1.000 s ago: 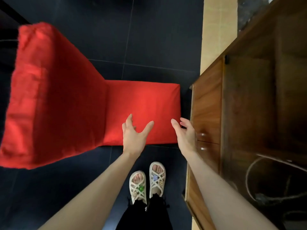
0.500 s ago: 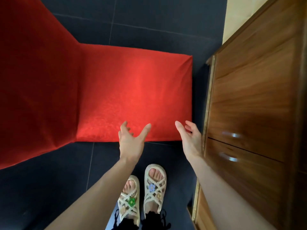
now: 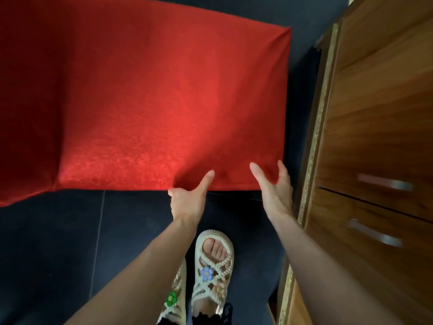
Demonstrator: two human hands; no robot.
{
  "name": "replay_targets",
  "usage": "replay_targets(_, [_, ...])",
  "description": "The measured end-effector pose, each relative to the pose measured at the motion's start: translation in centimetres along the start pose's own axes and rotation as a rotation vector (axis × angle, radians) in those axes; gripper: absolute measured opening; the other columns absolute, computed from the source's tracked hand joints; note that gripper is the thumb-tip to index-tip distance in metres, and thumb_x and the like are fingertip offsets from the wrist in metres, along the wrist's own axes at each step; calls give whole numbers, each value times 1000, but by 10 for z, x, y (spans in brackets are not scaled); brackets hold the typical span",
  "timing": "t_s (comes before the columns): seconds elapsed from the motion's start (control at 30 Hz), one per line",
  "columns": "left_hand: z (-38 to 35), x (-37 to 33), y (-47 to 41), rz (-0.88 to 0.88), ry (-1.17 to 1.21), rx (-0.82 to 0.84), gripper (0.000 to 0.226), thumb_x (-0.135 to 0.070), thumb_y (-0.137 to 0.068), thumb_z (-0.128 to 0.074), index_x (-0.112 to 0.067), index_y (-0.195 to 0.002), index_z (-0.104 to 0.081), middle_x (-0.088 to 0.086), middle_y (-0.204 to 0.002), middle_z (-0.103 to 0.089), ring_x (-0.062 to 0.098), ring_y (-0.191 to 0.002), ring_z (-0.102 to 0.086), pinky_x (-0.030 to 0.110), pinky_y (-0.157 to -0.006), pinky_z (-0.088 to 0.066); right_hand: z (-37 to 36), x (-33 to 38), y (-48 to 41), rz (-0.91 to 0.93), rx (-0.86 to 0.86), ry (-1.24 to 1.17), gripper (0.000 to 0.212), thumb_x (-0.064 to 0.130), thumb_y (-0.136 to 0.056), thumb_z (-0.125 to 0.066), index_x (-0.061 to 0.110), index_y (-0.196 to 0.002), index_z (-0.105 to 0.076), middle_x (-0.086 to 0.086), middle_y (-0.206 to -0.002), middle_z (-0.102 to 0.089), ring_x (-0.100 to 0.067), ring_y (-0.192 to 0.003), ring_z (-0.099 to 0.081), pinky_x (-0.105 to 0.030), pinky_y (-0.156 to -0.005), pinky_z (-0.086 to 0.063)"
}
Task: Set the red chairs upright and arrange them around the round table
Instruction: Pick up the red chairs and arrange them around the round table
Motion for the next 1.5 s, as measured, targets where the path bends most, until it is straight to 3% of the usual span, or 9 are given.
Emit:
replay_targets(0.2, [-28, 6, -16, 61, 197, -8, 130, -68, -63, -77, 2, -150, -9, 8, -141, -39, 27, -130, -44, 45, -109, -41, -4, -10, -27, 15, 1, 61, 101, 68, -73, -68, 33, -154, -19, 6, -161, -19, -24, -148, -12, -52, -114, -23])
replay_targets(0.37, [-43, 12, -28, 80, 332, -4, 120, -63, -61, -83, -7, -146, -19, -6, -117, -40, 21, -124, -47, 46, -108, -41, -8, -15, -43, 4, -24, 66, 107, 67, -70, -72, 34, -155, -16, 8, -160, -15, -27, -148, -10, -55, -112, -26])
replay_targets(0.5, [-49, 17, -32, 59, 448, 43, 109, -57, -61, -85, -14, -145, -30, -6, -129, -53, 18, -122, -52, 44, -107, -43, -9, -17, -52, -27, -36, 75, 111, 67, -68, -74, 33, -155, -14, 5, -159, -16, -29, -147, -10, -55, -111, -27])
replay_targets(0.67, [-53, 20, -38, 3, 596, 201, 89, -49, -65, -83, -30, -141, -41, -11, -131, -58, 13, -121, -56, 37, -97, -48, -5, -19, -67, -60, -27, 87, 126, 78, -52, -71, 27, -154, -19, 0, -152, -22, -29, -141, -28, -53, -110, -36])
replay_targets(0.8, [-55, 23, -45, 104, 722, 335, 86, -46, -62, -84, -25, -137, -47, -5, -128, -63, 17, -117, -60, 39, -102, -47, -6, -23, -71, -67, -13, 82, 128, 81, -45, -70, 29, -152, -23, -2, -146, -30, -29, -136, -34, -50, -107, -38])
replay_targets(0.9, [-54, 24, -49, 154, 794, 362, 73, -41, -64, -85, -22, -128, -55, -2, -121, -68, 16, -112, -63, 35, -96, -50, -7, -25, -70, -58, -22, 65, 122, 79, -49, -74, 30, -149, -27, -2, -143, -34, -29, -134, -37, -50, -106, -39])
replay_targets(1.07, [-51, 23, -48, 114, 825, 421, 64, -42, -68, -81, -21, -124, -58, -2, -116, -72, 14, -108, -67, 33, -91, -54, -6, -23, -64, -58, -34, 45, 120, 78, -49, -77, 27, -148, -31, -1, -141, -38, -28, -131, -41, -52, -106, -41])
replay_targets(1.27, [-41, 31, -39, 43, 792, 437, 62, -44, -75, -76, -21, -128, -55, -1, -121, -69, 14, -110, -66, 36, -92, -55, 2, -23, -50, -46, 35, -33, 123, 76, -37, -78, 24, -141, -40, 5, -123, -60, -17, -112, -58, -35, -96, -49])
replay_targets(1.5, [-14, 42, -21, 0, 733, 409, 64, -47, -71, -78, -23, -127, -56, -2, -121, -69, 15, -110, -66, 37, -91, -55, 10, -22, -27, -102, 125, -4, 134, 82, -23, -78, 17, -137, -48, -1, -126, -61, -22, -117, -57, -42, -104, -46])
Point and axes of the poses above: each hand's wrist, its own y-axis away from the middle knuckle, its own z-axis out of the back of the hand, x = y × z, the point moved 1 cm from there along -y, towards the middle knuckle
